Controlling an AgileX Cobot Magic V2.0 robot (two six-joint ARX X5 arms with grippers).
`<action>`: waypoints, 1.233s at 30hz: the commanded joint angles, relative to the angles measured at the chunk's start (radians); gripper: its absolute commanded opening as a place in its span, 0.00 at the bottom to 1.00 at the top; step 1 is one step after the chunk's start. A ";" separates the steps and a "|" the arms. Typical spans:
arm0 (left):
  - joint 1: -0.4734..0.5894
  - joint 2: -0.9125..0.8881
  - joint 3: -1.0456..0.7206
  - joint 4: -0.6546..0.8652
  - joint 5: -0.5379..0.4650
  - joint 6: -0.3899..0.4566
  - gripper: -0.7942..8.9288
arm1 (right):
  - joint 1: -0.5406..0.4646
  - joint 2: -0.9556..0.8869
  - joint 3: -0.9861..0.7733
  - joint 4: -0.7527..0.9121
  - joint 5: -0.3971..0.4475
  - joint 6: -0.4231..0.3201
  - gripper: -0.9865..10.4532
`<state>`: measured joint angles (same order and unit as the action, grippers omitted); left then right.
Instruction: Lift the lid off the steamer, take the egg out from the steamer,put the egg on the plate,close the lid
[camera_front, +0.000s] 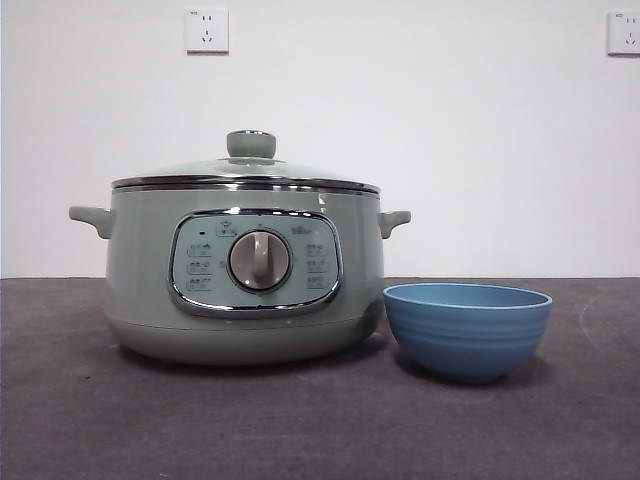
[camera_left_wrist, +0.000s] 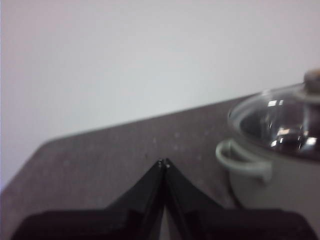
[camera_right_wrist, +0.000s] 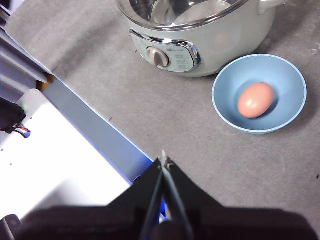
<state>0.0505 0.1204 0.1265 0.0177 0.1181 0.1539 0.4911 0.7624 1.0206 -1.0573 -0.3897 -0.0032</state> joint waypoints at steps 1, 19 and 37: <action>0.004 -0.040 -0.057 0.011 -0.023 -0.043 0.08 | 0.001 -0.001 0.000 0.001 0.003 0.006 0.09; 0.004 -0.118 -0.120 -0.206 -0.056 -0.083 0.08 | 0.001 -0.002 0.000 0.001 0.003 0.006 0.09; 0.004 -0.118 -0.120 -0.206 -0.064 -0.083 0.08 | 0.001 -0.001 0.000 0.001 0.003 0.005 0.09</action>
<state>0.0505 0.0048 0.0185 -0.1867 0.0547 0.0772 0.4911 0.7620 1.0206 -1.0580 -0.3897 -0.0036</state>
